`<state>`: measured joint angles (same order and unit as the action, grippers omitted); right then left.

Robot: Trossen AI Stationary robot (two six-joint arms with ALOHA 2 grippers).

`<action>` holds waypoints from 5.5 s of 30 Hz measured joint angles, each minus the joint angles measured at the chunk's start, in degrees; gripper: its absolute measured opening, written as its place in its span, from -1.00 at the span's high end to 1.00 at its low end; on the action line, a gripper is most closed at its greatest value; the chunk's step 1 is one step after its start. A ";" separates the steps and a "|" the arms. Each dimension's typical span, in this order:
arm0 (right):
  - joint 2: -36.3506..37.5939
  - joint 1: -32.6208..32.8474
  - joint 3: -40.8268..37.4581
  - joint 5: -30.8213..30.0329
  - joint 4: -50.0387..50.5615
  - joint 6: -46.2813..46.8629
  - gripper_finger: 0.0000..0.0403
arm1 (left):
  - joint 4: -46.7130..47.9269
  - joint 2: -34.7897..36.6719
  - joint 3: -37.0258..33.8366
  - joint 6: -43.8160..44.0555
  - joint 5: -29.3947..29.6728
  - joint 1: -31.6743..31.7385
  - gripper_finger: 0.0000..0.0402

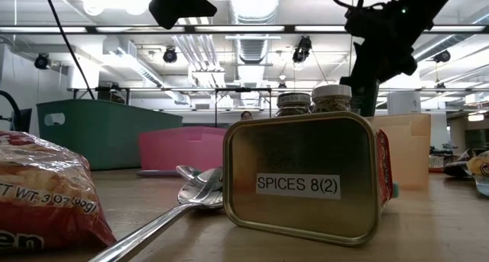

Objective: Pick & Place Food Item
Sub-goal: Put the black seasoning can into the orange bin, then put the red noodle pack into the green bin

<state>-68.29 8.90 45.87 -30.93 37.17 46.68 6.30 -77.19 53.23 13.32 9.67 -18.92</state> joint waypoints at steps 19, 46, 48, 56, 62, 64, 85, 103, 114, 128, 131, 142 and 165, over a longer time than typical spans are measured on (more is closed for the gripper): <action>-15.28 0.48 1.54 8.75 -13.49 0.75 0.41 | -0.02 0.00 0.00 0.02 0.00 0.02 -0.75; -17.22 0.70 3.18 12.95 -13.47 -0.20 0.41 | 0.67 0.00 0.00 0.49 -0.01 0.04 -0.75; -17.22 0.70 3.10 12.95 -13.51 -0.18 0.40 | 1.06 0.00 0.00 0.66 0.00 0.04 -0.75; -17.20 0.70 3.07 12.95 -13.53 0.91 0.01 | 1.25 0.00 0.00 0.67 -0.01 0.04 -0.75; -17.20 0.70 3.07 12.93 -13.53 0.91 -0.02 | 1.25 0.00 0.00 0.63 -0.01 0.04 -0.75; -17.20 0.70 3.07 12.93 -13.53 0.91 -0.02 | 1.27 0.00 0.00 0.61 0.00 0.04 -0.75; -16.39 0.72 9.62 12.89 -6.00 0.04 -0.03 | 2.15 0.15 0.00 0.15 -0.02 0.15 -0.75; -7.15 1.64 22.52 4.12 31.77 10.82 -0.03 | 12.10 4.09 1.73 4.21 -0.68 -0.11 -0.75; 0.58 4.31 8.71 13.69 34.49 21.21 -0.03 | 19.76 10.68 -0.11 8.17 1.94 -1.46 -0.75; -1.22 4.59 -1.38 20.31 33.78 24.95 -0.03 | 20.48 12.28 -2.05 9.29 4.21 -1.42 -0.75; -1.09 4.59 -2.04 20.72 33.91 25.06 -0.03 | 20.48 12.28 -2.05 9.29 4.29 -1.42 -0.75; 0.28 7.29 -0.71 20.71 26.49 22.94 -0.03 | 19.43 12.24 -3.72 9.48 6.17 -1.38 -0.75; 0.17 26.39 3.49 -7.52 17.10 29.83 -0.03 | 18.97 -4.24 -6.05 9.17 7.13 3.76 -0.75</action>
<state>-68.12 35.30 49.36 -38.45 54.27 76.51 25.27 -81.43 47.19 22.49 16.81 -15.16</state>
